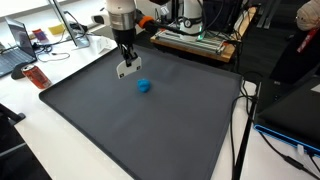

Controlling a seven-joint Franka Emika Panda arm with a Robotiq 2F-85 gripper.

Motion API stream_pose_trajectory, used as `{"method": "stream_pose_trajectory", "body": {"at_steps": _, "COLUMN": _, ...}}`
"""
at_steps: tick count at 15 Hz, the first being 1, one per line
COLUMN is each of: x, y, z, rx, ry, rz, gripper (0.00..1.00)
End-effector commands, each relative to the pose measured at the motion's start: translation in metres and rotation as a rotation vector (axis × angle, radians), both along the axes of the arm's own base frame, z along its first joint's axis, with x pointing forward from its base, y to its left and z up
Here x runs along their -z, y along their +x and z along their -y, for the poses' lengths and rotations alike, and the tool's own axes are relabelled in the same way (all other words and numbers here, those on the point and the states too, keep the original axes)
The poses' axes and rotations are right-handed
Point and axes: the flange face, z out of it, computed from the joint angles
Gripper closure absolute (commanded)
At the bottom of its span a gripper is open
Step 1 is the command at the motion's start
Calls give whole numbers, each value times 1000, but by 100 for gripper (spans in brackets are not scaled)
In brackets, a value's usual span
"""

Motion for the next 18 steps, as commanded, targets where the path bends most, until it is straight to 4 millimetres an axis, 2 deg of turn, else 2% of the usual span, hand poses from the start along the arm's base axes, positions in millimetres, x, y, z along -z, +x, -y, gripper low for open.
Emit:
{"method": "stream_pose_trajectory", "body": {"at_steps": 1, "x": 9, "y": 13, "z": -16, "rx": -44, "ry": -61, "rz": -50, "gripper": 99}}
{"method": "stream_pose_trajectory", "body": {"at_steps": 11, "x": 40, "y": 26, "z": -53, "rx": -107, "ry": -199, "rz": -190, "gripper": 99}}
{"method": "stream_pose_trajectory", "body": {"at_steps": 18, "x": 60, "y": 25, "z": -70, "rx": -35, "ry": -288, "rz": -253, "gripper": 99}}
